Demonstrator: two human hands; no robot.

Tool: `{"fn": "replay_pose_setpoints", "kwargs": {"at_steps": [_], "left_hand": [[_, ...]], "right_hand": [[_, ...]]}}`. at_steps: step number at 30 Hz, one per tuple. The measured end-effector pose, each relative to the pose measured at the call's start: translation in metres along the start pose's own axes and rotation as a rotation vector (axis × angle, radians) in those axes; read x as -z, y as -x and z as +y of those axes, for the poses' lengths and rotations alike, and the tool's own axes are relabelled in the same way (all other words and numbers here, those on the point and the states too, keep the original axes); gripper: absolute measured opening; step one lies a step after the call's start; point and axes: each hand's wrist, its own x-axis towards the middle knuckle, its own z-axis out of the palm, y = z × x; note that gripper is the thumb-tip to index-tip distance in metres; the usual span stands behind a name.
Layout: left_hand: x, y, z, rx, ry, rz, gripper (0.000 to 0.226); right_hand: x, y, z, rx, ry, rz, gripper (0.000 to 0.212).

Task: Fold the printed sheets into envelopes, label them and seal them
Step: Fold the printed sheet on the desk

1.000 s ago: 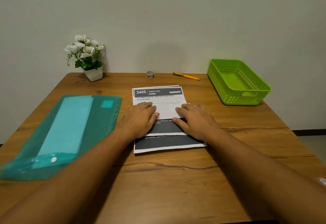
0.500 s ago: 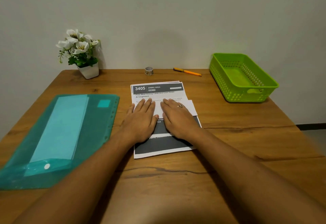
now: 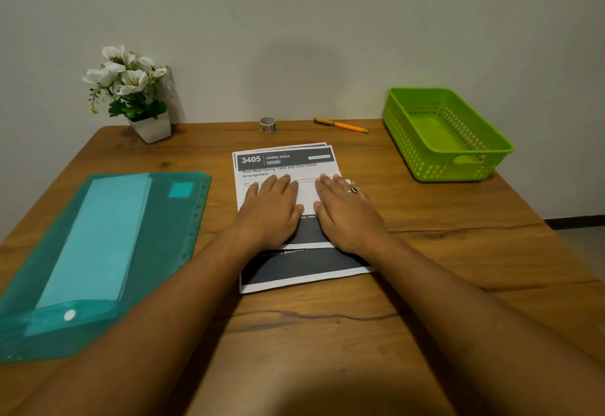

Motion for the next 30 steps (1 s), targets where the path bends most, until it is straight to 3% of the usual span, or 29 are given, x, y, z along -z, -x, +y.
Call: {"fn": "replay_pose_setpoints", "kwargs": {"at_steps": [7, 16, 22, 30], "left_hand": [[-0.008, 0.008, -0.035, 0.094, -0.064, -0.039, 0.075], [-0.012, 0.013, -0.033, 0.104, -0.017, 0.037, 0.066], [-0.010, 0.015, -0.031, 0.109, -0.009, 0.035, 0.064], [-0.011, 0.012, -0.033, 0.099, -0.026, 0.025, 0.066]], "right_hand": [[-0.001, -0.002, 0.001, -0.011, -0.009, -0.011, 0.057], [0.004, -0.010, -0.014, -0.044, 0.032, -0.061, 0.063], [-0.009, -0.020, -0.048, 0.092, -0.057, -0.039, 0.054], [0.001, -0.009, 0.007, -0.034, 0.023, -0.102, 0.070]]}}
